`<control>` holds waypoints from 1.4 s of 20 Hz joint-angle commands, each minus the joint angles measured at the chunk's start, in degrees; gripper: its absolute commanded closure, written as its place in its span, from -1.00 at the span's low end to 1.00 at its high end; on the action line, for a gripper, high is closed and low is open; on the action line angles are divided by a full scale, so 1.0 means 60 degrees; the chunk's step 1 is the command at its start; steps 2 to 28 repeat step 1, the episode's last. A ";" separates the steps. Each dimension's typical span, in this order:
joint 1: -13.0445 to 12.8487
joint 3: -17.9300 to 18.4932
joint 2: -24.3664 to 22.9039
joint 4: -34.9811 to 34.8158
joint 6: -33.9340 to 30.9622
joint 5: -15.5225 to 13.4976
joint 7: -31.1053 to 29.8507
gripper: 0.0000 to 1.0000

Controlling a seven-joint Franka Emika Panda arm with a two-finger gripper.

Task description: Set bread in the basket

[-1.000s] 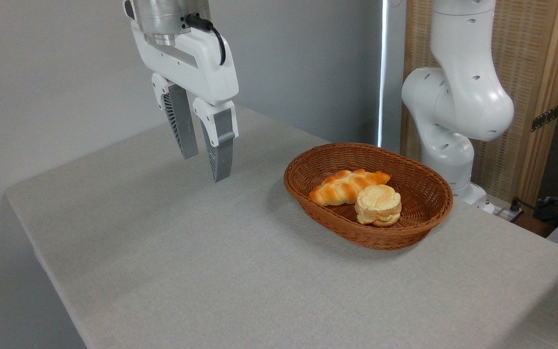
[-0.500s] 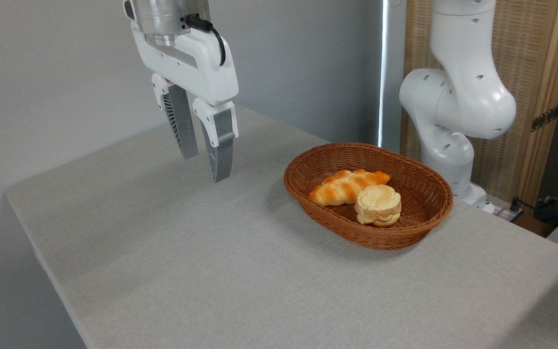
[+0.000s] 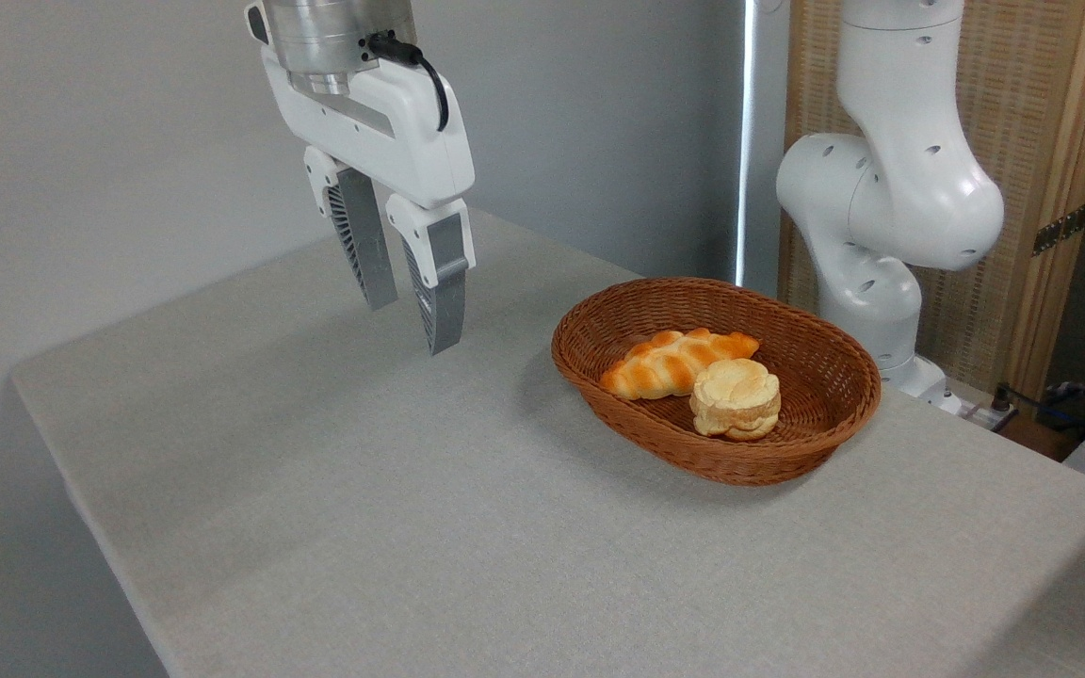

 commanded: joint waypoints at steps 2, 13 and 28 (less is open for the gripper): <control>0.0069 -0.0037 0.0021 0.0158 -0.0263 -0.0049 -0.0119 -1.00; 0.0069 -0.0037 0.0021 0.0158 -0.0263 -0.0049 -0.0119 -1.00; 0.0069 -0.0037 0.0021 0.0158 -0.0263 -0.0049 -0.0119 -1.00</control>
